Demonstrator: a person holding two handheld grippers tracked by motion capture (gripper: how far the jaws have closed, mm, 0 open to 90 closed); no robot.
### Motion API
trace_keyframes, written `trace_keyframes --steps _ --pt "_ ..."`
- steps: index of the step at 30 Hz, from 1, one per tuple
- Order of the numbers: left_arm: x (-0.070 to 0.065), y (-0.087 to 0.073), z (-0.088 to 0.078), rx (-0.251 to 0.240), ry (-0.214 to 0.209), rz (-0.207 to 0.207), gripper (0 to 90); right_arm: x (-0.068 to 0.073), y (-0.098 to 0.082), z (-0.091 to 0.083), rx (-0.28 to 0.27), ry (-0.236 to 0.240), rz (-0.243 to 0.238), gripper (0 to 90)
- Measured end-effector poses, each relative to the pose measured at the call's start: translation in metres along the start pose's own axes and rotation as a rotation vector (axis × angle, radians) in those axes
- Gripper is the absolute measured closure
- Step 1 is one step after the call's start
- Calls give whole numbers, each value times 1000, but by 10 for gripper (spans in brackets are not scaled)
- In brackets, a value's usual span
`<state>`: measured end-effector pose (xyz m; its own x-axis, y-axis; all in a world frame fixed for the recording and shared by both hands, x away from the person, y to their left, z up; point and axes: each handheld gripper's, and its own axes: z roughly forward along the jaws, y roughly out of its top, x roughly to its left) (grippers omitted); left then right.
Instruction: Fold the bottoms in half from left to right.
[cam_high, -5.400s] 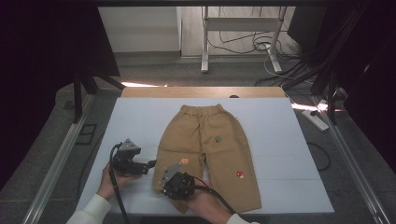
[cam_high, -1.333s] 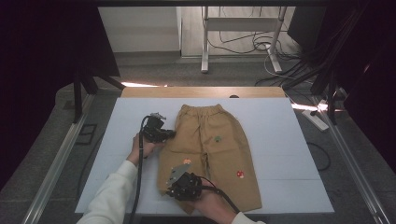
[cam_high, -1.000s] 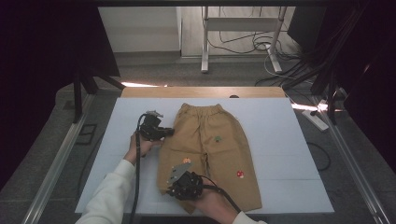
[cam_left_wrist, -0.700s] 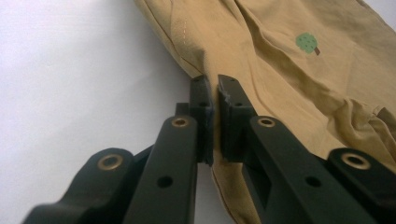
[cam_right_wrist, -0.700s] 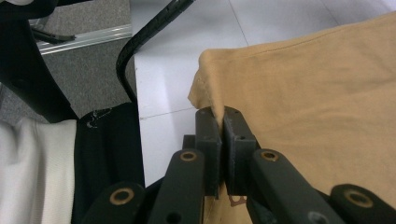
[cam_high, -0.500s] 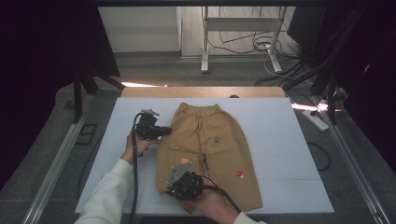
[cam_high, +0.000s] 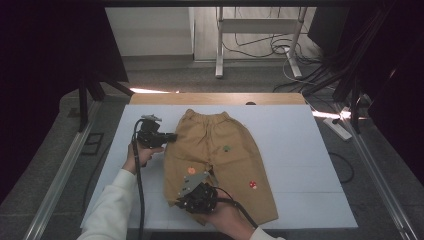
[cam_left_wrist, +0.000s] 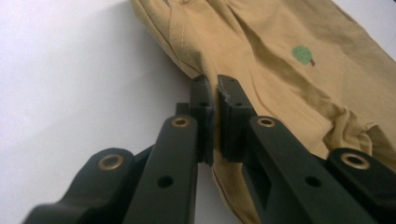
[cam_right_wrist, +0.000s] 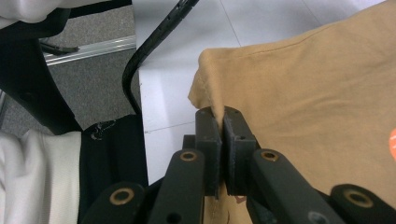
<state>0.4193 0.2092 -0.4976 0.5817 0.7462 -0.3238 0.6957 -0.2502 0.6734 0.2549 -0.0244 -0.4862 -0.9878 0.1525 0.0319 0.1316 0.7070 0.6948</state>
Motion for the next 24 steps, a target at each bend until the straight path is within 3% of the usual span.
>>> trace_keyframes --steps 4,11,21,24 --pt "1 0 -4 -8 7 2 849 -1 1 0 -7 -2 1 861" --pt "7 1 -30 -69 -2 -21 849 5 17 5 -38 11 -24 860" --pt "6 1 -22 -64 27 -28 847 -5 7 -8 -48 -18 14 861" --pt "4 1 -19 -67 34 -27 847 -10 0 -11 -27 -30 27 861"
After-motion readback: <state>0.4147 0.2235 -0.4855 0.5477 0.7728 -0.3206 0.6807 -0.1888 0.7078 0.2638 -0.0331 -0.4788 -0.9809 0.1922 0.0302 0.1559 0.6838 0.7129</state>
